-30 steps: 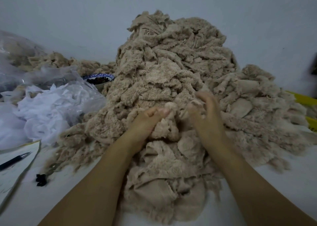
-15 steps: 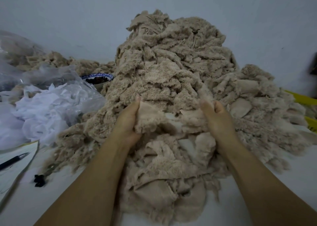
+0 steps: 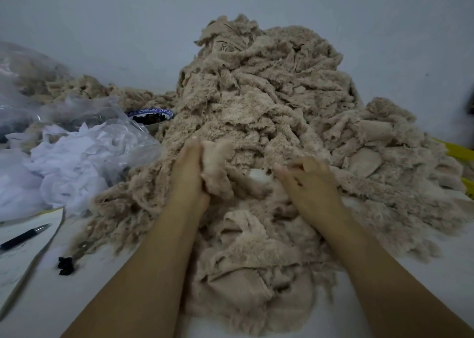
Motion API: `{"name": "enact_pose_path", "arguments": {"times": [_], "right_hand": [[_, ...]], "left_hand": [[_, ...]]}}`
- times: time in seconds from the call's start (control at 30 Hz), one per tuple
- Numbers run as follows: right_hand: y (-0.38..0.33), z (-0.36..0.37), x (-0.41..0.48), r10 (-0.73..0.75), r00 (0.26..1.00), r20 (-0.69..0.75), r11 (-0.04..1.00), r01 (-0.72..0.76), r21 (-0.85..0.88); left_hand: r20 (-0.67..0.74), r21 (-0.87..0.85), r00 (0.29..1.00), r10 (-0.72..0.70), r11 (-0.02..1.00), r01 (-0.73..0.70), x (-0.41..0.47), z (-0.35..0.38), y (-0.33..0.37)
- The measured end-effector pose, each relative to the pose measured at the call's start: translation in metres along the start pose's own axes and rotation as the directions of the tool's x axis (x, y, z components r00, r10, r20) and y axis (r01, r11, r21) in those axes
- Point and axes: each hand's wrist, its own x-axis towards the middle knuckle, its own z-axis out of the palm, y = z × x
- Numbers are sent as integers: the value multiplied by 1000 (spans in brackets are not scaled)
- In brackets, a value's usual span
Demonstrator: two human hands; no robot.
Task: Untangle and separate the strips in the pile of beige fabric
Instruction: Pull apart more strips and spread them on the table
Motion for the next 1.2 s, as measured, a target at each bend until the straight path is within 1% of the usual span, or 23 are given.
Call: {"name": "enact_pose_path", "arguments": {"times": [0.03,0.07,0.1,0.13,0.17,0.23,0.27,0.3,0.37,0.4,0.43,0.47,0.53,0.67,0.77,0.87,0.9,0.93,1.0,1.07,1.1,1.13,1.2], "right_hand": [[-9,3,1,-86,995,-51,993,90,80],[-16,6,1,-133,989,-66,966,144,215],[-20,10,0,-145,989,-41,921,150,360],[-23,14,-1,-134,991,14,881,112,459],[-23,18,-3,-118,991,60,866,73,494],[-17,20,-3,-43,998,55,843,6,538],[-14,18,-2,36,999,28,784,-45,619],[-10,14,1,133,991,17,676,-103,730],[-3,5,7,292,956,43,402,-163,901],[0,1,9,339,939,58,291,-163,943],[3,-1,11,374,926,61,219,-152,964],[6,-2,12,408,911,54,180,-138,974],[10,-5,14,486,874,26,149,-112,983],[22,-19,15,605,795,30,13,-48,999],[33,-30,15,657,753,18,-16,-11,1000],[39,-30,15,663,748,34,-37,-13,999],[41,-29,16,667,744,38,-39,-16,999],[43,-28,17,676,735,40,-40,-19,999],[46,-28,18,694,718,45,-46,-19,999],[48,-28,20,689,723,50,-61,-11,998],[46,-28,20,678,734,50,-66,-7,998],[43,-27,19,656,753,54,-74,-8,997],[32,-22,16,574,817,58,-55,-32,998]], "left_hand": [[47,170,995,84,981,-91,-6,8,-5],[120,301,982,146,937,-176,-12,14,-9],[207,376,961,185,892,-253,-17,18,-13],[294,405,933,209,857,-319,-22,21,-16],[369,416,903,219,830,-371,-24,23,-19],[495,476,849,187,759,-445,-24,23,-25],[543,541,827,145,694,-476,-23,23,-27],[575,611,813,93,612,-502,-20,21,-30],[580,700,814,29,494,-516,-14,15,-34],[554,723,832,38,473,-503,-10,12,-34],[517,741,853,68,464,-486,-5,8,-34],[477,755,873,106,458,-468,-1,5,-33],[416,778,899,136,459,-430,4,0,-30],[403,841,912,69,366,-399,10,-11,-26],[449,802,892,42,421,-424,11,-16,-20],[506,809,862,-31,365,-461,10,-18,-22],[491,817,871,-35,365,-446,10,-19,-23],[455,815,891,-14,411,-409,9,-20,-22],[298,724,954,43,641,-255,10,-21,-17],[119,483,993,-19,875,-41,10,-18,-11],[83,320,994,-66,947,36,10,-17,-11],[72,196,992,-101,977,86,10,-15,-10],[102,74,981,-164,985,157,5,-11,-8]]}}
